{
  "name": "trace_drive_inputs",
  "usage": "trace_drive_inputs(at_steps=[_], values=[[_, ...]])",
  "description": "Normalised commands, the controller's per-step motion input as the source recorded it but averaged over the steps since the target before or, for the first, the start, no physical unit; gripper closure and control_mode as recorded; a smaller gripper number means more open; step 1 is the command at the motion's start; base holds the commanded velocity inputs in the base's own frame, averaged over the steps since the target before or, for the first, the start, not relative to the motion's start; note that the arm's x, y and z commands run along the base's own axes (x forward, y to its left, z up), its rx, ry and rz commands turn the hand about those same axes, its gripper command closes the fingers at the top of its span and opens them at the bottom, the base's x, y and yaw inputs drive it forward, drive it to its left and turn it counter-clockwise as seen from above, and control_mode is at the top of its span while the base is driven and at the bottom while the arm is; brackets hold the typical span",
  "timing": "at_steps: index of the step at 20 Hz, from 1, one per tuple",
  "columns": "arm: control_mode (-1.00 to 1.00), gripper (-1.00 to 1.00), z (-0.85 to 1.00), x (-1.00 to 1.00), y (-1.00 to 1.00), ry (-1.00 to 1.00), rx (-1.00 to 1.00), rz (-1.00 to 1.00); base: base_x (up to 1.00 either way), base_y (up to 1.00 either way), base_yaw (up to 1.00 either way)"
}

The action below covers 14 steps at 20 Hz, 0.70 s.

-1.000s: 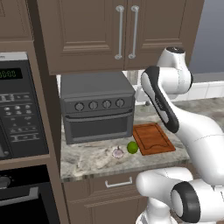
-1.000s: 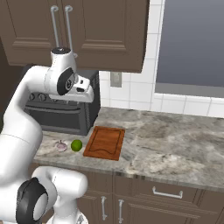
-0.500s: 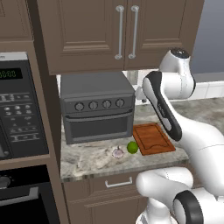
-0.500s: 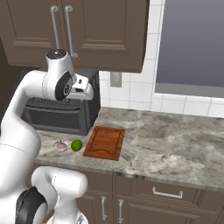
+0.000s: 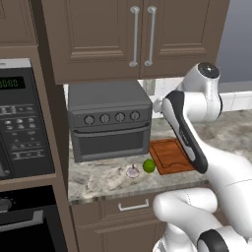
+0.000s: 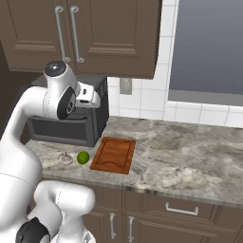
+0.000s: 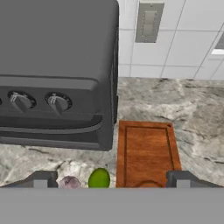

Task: Open the cabinet. Place the bowl and condiment on the counter. Then place the lime and garlic on the cutting board.

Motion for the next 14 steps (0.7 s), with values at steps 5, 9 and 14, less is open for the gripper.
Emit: trace_drive_inputs(at_steps=[5, 9, 14], values=[[-1.0, -1.0, 0.3, -0.05, 0.0, -0.09, 0.0, 0.0, 0.0, 0.0, 0.0], [-1.0, -1.0, 0.35, -0.03, 0.0, -0.09, 0.0, 0.0, 0.0, 0.0, 0.0], [-1.0, -1.0, 0.31, -0.02, 0.04, -0.04, 0.0, 0.0, 0.0, 0.0, 0.0]])
